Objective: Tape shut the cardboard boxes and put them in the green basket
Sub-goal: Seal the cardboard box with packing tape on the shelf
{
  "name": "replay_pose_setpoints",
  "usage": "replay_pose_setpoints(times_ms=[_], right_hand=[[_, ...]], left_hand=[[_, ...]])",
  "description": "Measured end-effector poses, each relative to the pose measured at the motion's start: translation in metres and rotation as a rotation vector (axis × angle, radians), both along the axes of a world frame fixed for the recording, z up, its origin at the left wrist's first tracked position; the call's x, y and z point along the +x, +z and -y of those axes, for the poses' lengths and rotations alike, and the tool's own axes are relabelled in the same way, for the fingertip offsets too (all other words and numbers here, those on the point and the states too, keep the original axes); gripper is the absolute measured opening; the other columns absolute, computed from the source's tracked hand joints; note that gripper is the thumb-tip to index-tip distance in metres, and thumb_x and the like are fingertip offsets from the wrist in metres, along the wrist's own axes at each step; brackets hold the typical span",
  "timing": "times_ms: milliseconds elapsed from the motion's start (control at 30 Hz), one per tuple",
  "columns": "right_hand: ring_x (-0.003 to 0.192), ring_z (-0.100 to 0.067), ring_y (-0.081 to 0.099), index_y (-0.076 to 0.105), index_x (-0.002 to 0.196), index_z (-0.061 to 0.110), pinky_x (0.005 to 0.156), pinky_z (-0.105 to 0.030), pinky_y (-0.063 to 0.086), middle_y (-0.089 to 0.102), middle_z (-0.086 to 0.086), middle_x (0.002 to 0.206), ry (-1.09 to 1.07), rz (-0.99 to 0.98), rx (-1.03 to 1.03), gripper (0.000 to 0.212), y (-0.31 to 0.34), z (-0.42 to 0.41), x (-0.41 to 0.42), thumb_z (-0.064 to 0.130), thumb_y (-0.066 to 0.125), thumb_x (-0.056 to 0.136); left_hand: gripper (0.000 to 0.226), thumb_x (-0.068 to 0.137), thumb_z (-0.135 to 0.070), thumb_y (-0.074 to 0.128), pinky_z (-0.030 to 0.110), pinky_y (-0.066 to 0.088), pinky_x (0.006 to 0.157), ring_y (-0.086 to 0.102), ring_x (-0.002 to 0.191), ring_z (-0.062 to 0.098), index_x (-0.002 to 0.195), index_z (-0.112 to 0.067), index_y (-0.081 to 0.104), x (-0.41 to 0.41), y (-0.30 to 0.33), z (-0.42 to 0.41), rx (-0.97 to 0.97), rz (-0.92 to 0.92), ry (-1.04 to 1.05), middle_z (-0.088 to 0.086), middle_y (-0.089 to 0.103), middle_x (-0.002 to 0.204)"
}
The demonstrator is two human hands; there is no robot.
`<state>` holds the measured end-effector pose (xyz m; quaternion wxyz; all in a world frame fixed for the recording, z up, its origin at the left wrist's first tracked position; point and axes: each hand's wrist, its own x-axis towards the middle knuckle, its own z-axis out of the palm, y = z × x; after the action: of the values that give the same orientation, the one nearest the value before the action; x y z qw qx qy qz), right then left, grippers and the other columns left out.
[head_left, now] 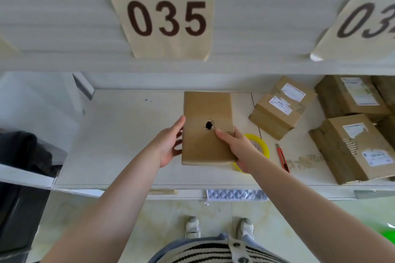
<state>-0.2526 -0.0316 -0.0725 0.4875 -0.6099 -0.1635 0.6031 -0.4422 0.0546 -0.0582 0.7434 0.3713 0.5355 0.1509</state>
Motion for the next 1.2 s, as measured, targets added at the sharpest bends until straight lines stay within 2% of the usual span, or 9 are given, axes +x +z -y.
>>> replay_pose_setpoints(times_ms=[133, 300, 433, 667, 833, 967, 1067, 1133, 1200], right_hand=[[0.103, -0.019, 0.067, 0.050, 0.133, 0.028, 0.093, -0.039, 0.055, 0.068, 0.001, 0.115, 0.046, 0.125, -0.016, 0.050, -0.020, 0.004, -0.021, 0.032, 0.072, 0.088], [0.105, -0.019, 0.063, 0.049, 0.134, 0.020, 0.093, -0.038, 0.053, 0.065, -0.002, 0.118, 0.094, 0.310, -0.093, 0.051, -0.041, 0.006, -0.030, 0.033, 0.069, 0.089], [0.103, -0.021, 0.062, 0.054, 0.129, 0.017, 0.089, -0.039, 0.053, 0.064, -0.005, 0.118, 0.158, 0.504, -0.130, 0.050, -0.049, 0.006, -0.027, 0.039, 0.070, 0.087], [0.108, -0.028, 0.048, 0.061, 0.113, 0.017, 0.091, -0.036, 0.030, 0.062, -0.002, 0.111, 0.066, 1.254, -0.054, 0.027, -0.067, 0.035, 0.023, 0.036, 0.056, 0.095], [0.112, -0.019, 0.057, 0.060, 0.115, 0.026, 0.110, -0.036, 0.015, 0.068, 0.007, 0.109, 0.693, 1.575, -0.202, 0.043, -0.090, 0.064, 0.053, 0.060, 0.053, 0.089], [0.103, -0.022, 0.061, 0.065, 0.111, 0.023, 0.106, -0.034, 0.025, 0.071, 0.001, 0.103, 0.591, 1.565, -0.100, 0.026, -0.080, 0.061, 0.056, 0.041, 0.061, 0.091], [0.091, -0.028, 0.060, 0.066, 0.109, 0.013, 0.075, -0.033, 0.041, 0.068, -0.002, 0.095, 0.330, 1.342, 0.019, 0.025, -0.051, 0.056, 0.056, 0.030, 0.066, 0.091], [0.071, -0.023, 0.054, 0.064, 0.094, 0.011, 0.056, -0.030, 0.035, 0.060, 0.004, 0.076, 0.273, 1.219, 0.050, 0.020, -0.024, 0.049, 0.059, 0.031, 0.064, 0.092], [0.058, -0.014, 0.046, 0.057, 0.080, 0.016, 0.051, -0.029, 0.032, 0.050, 0.004, 0.063, 0.312, 1.142, 0.102, 0.022, 0.005, 0.041, 0.062, 0.034, 0.064, 0.092]], left_hand=[[0.056, 0.085, -0.050, 0.069, 0.034, 0.046, 0.090, 0.059, 0.106, 0.020, 0.127, -0.015, 0.057, 0.012, -0.017, 0.022, 0.119, -0.236, 0.042, 0.002, 0.064, 0.124], [0.033, 0.088, -0.035, 0.071, 0.031, 0.044, 0.081, 0.059, 0.083, 0.013, 0.112, -0.019, 0.057, 0.017, -0.038, 0.036, 0.140, -0.267, 0.161, 0.000, 0.063, 0.103], [0.033, 0.088, -0.034, 0.071, 0.031, 0.045, 0.081, 0.060, 0.089, 0.019, 0.114, -0.017, 0.059, 0.017, -0.047, 0.037, 0.119, -0.268, 0.180, 0.002, 0.064, 0.104], [0.045, 0.089, -0.036, 0.069, 0.030, 0.030, 0.089, 0.048, 0.104, 0.016, 0.126, -0.012, 0.058, 0.018, -0.055, 0.034, 0.103, -0.288, 0.194, -0.001, 0.057, 0.110], [0.047, 0.090, -0.035, 0.068, 0.032, 0.032, 0.096, 0.047, 0.127, 0.024, 0.129, -0.011, 0.057, 0.021, -0.051, 0.036, 0.105, -0.299, 0.161, 0.005, 0.058, 0.127], [0.056, 0.090, -0.041, 0.067, 0.047, 0.030, 0.109, 0.040, 0.137, 0.029, 0.135, -0.012, 0.051, 0.020, -0.047, 0.035, 0.084, -0.300, 0.137, 0.007, 0.051, 0.143], [0.059, 0.089, -0.045, 0.066, 0.048, 0.031, 0.109, 0.042, 0.135, 0.030, 0.136, -0.013, 0.050, 0.019, -0.048, 0.035, 0.082, -0.320, 0.110, 0.006, 0.050, 0.143], [0.067, 0.091, -0.048, 0.062, 0.045, 0.032, 0.109, 0.040, 0.137, 0.029, 0.144, -0.014, 0.039, 0.019, -0.051, 0.036, 0.104, -0.330, 0.089, 0.006, 0.044, 0.149], [0.082, 0.093, -0.051, 0.055, 0.045, 0.028, 0.113, 0.027, 0.145, 0.029, 0.156, -0.016, 0.015, 0.019, -0.048, 0.038, 0.246, -0.448, 0.006, 0.008, 0.023, 0.161]])
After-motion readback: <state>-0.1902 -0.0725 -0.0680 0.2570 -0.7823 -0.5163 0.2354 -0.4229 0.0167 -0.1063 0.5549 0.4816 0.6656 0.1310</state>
